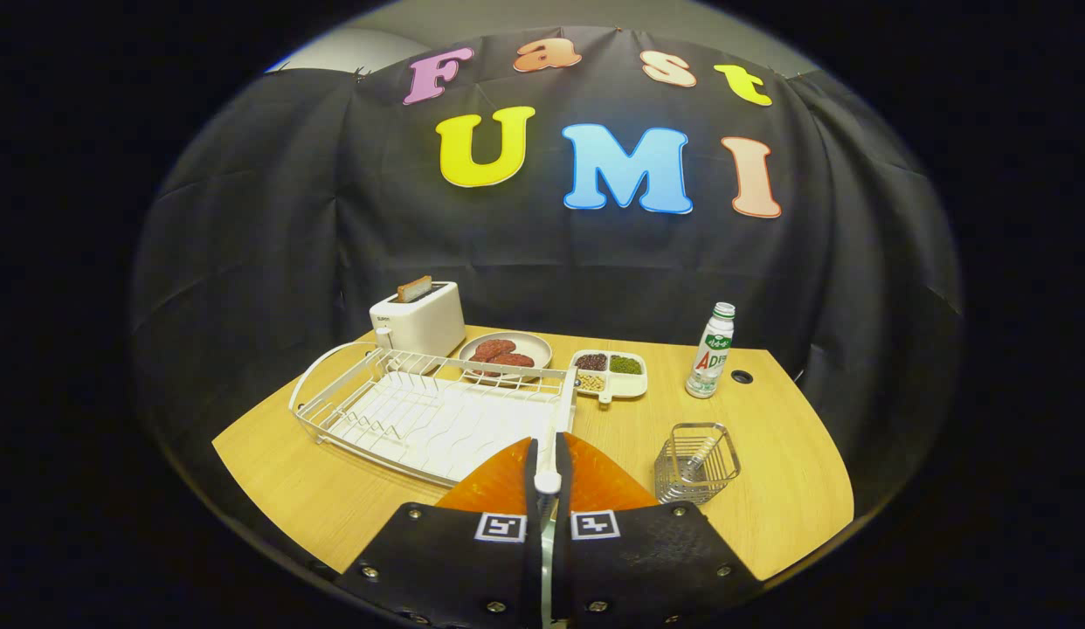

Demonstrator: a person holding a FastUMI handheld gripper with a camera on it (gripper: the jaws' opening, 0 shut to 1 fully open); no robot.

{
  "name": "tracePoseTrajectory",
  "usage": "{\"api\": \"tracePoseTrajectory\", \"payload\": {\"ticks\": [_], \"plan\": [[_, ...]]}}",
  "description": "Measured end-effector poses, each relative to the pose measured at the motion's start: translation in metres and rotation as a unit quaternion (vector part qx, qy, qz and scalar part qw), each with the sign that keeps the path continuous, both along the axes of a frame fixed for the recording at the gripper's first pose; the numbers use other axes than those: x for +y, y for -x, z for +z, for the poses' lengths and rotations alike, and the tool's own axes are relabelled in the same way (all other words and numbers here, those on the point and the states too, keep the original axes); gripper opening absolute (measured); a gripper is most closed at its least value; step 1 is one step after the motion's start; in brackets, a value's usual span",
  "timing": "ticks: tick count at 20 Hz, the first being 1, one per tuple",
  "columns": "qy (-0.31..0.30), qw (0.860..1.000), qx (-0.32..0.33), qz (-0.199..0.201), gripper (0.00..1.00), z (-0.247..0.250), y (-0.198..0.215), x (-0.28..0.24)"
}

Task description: Take the plate from the dish rack, then take the spoon from the basket and place it into the plate.

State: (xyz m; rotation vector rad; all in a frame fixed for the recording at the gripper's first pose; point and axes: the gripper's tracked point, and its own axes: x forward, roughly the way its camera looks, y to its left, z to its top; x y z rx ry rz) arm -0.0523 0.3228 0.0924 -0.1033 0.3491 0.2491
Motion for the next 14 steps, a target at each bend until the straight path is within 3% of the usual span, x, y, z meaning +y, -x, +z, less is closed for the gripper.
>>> {"api": "tracePoseTrajectory", "payload": {"ticks": [10, 14], "plan": [[0.005, 1.0, 0.009, 0.015, 0.05, -0.028, 0.006, 0.049], [0.003, 0.999, 0.02, 0.035, 0.1, -0.039, 0.011, 0.065]]}}
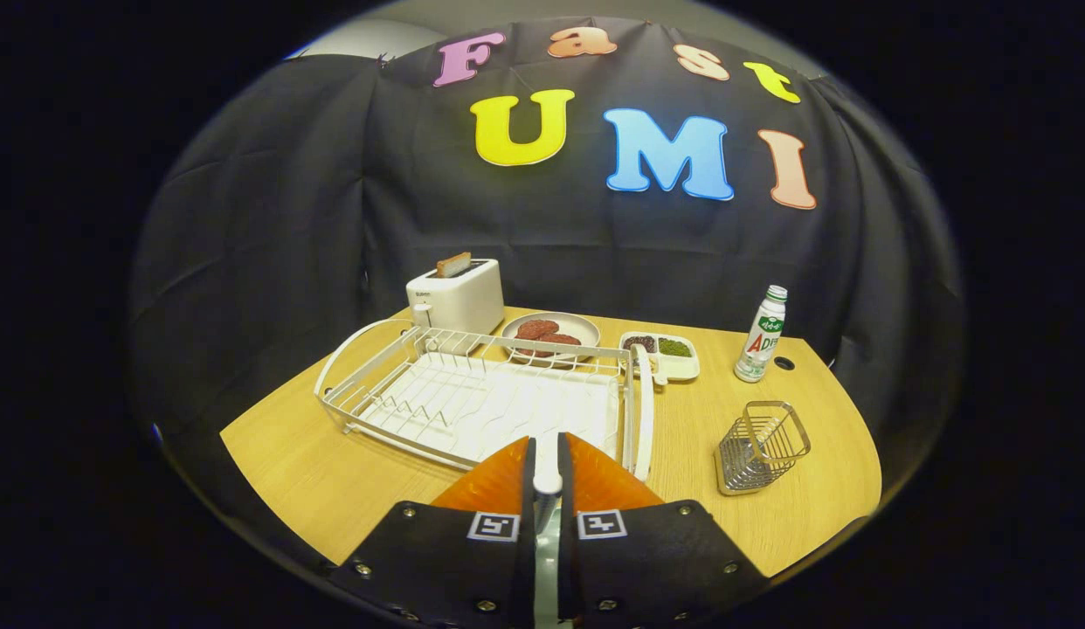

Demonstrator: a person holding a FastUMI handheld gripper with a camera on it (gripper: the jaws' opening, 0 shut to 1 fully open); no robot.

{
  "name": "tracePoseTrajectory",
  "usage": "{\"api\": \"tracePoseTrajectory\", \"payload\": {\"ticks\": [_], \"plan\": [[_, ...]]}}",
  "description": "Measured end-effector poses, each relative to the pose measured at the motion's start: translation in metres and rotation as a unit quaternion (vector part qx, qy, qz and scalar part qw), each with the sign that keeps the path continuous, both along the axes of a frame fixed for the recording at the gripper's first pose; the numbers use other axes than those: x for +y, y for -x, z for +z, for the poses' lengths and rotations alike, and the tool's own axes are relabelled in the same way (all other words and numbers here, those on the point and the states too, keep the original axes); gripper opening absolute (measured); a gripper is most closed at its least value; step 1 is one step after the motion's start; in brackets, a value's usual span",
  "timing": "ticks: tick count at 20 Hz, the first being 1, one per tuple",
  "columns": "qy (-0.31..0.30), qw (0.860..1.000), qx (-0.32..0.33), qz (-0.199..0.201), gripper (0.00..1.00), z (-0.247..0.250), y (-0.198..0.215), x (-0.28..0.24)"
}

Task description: Take the plate from the dish rack, then take the spoon from the basket and place it into the plate.

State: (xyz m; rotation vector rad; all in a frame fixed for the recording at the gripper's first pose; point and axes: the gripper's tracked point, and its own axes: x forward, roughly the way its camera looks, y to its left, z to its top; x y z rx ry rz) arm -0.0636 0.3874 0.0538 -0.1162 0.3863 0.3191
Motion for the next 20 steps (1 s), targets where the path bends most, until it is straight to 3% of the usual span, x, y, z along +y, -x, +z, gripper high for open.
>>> {"api": "tracePoseTrajectory", "payload": {"ticks": [4, 11, 20], "plan": [[-0.01, 1.0, 0.001, 0.017, 0.14, 0.008, 0.004, 0.002], [-0.012, 1.0, -0.027, 0.002, 0.17, 0.043, 0.013, -0.035], [-0.021, 0.993, -0.091, -0.069, 0.17, 0.12, 0.012, -0.123]]}}
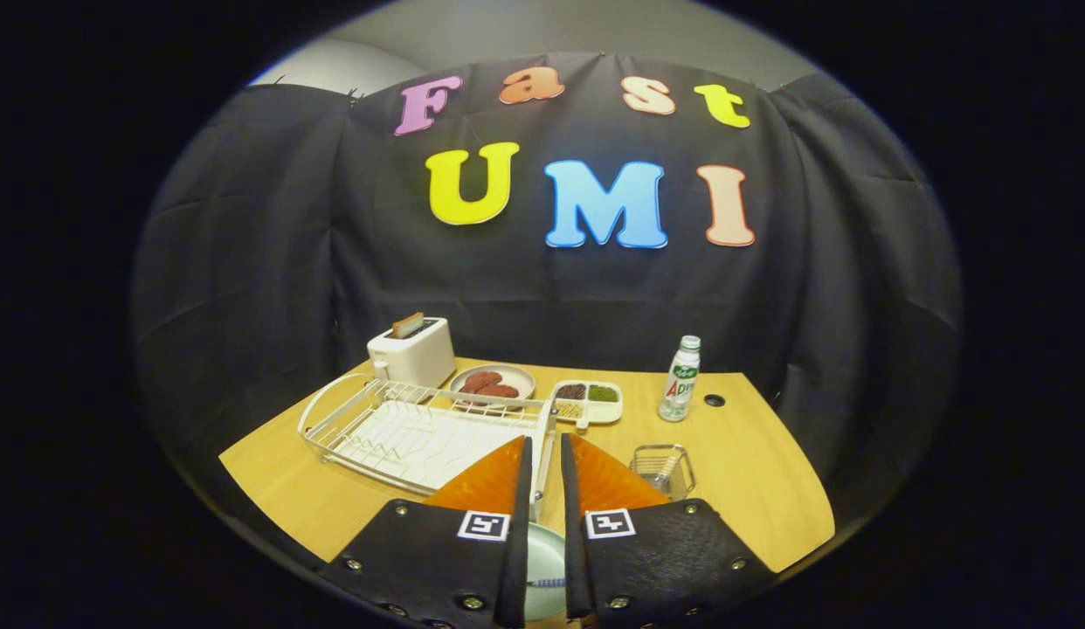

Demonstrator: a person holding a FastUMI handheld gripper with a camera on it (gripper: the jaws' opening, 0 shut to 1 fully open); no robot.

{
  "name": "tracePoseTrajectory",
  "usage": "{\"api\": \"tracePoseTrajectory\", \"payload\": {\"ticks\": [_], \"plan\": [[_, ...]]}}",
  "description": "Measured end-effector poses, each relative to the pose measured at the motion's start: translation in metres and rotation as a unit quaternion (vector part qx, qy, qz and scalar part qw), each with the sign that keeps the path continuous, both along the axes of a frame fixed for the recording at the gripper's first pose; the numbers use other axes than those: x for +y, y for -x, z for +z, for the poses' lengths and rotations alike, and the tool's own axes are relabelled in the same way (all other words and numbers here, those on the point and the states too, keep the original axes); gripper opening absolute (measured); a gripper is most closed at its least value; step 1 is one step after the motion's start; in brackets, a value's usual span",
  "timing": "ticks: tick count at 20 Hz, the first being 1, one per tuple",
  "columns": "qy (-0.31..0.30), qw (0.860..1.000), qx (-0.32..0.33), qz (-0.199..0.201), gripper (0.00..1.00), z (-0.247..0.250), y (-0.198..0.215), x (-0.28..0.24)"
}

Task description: Take the plate from the dish rack, then take the spoon from the basket and place it into the plate.

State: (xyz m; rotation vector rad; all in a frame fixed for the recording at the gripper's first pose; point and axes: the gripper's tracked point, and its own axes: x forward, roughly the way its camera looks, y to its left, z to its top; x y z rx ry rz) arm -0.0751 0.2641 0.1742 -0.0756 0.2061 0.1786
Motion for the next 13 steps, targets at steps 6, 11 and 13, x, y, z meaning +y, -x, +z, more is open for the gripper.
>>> {"api": "tracePoseTrajectory", "payload": {"ticks": [6, 11, 13], "plan": [[0.002, 0.996, -0.072, -0.045, 0.22, 0.063, -0.016, -0.063], [-0.008, 0.993, -0.102, -0.054, 0.96, 0.086, -0.02, -0.094], [-0.012, 0.993, -0.105, -0.05, 0.96, 0.087, -0.02, -0.098]]}}
